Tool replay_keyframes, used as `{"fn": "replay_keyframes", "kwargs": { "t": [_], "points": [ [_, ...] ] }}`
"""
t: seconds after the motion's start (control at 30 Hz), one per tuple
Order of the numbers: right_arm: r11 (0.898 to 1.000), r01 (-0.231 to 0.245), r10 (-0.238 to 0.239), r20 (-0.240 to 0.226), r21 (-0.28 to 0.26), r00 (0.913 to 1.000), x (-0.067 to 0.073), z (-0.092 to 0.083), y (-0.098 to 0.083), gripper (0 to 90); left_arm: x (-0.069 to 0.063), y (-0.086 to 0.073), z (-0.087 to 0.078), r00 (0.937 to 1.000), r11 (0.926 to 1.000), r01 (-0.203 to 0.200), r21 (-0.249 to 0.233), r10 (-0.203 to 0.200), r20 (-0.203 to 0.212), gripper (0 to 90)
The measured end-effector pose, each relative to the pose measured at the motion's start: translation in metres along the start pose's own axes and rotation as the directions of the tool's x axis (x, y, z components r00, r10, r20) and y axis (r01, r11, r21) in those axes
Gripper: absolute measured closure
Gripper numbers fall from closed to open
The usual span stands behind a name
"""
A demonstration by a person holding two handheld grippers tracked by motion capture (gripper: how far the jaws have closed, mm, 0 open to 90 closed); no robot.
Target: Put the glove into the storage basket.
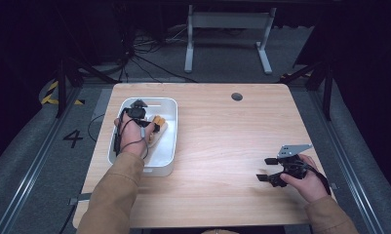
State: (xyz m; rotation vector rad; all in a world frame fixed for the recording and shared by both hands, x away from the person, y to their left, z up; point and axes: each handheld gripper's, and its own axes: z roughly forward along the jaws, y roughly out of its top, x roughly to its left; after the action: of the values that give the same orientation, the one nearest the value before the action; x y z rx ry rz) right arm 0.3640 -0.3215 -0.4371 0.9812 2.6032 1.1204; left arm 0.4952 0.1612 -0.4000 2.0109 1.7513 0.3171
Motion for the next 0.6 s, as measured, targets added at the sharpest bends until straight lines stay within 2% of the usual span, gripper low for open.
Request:
{"fn": "replay_keyframes", "kwargs": {
  "t": [0.03,0.2,0.33,0.47,0.5,0.6],
  "points": [
    [1.000,-0.003,0.003,0.000,-0.002,1.0000,0.000,0.000,0.001,22.7,0.000,0.000,-0.004,0.9999,0.9999,-0.013,-0.007,0.013,-0.002,19.6],
    [1.000,0.009,-0.009,-0.009,-0.005,0.9999,0.000,0.004,0.006,22.7,-0.001,0.000,-0.022,0.9999,0.9979,-0.013,-0.064,0.013,-0.004,20.0],
    [1.000,0.018,-0.018,-0.014,0.002,0.9997,0.000,0.008,0.009,22.5,-0.004,-0.004,-0.038,0.9993,0.9943,-0.036,-0.100,0.034,-0.013,21.6],
    [0.999,0.033,-0.033,-0.013,0.004,0.9994,-0.002,0.011,0.012,22.4,-0.012,-0.010,-0.054,0.9970,0.9891,-0.073,-0.127,0.076,0.017,25.8],
    [0.999,0.031,-0.031,-0.012,0.004,0.9994,-0.002,0.012,0.013,22.4,-0.014,-0.013,-0.060,0.9950,0.9859,-0.093,-0.139,0.097,0.024,25.5],
    [0.999,0.043,-0.043,-0.011,0.002,0.9990,-0.002,0.013,0.014,22.4,-0.023,-0.018,-0.070,0.9901,0.9787,-0.118,-0.168,0.129,0.055,25.4]
  ]
}}
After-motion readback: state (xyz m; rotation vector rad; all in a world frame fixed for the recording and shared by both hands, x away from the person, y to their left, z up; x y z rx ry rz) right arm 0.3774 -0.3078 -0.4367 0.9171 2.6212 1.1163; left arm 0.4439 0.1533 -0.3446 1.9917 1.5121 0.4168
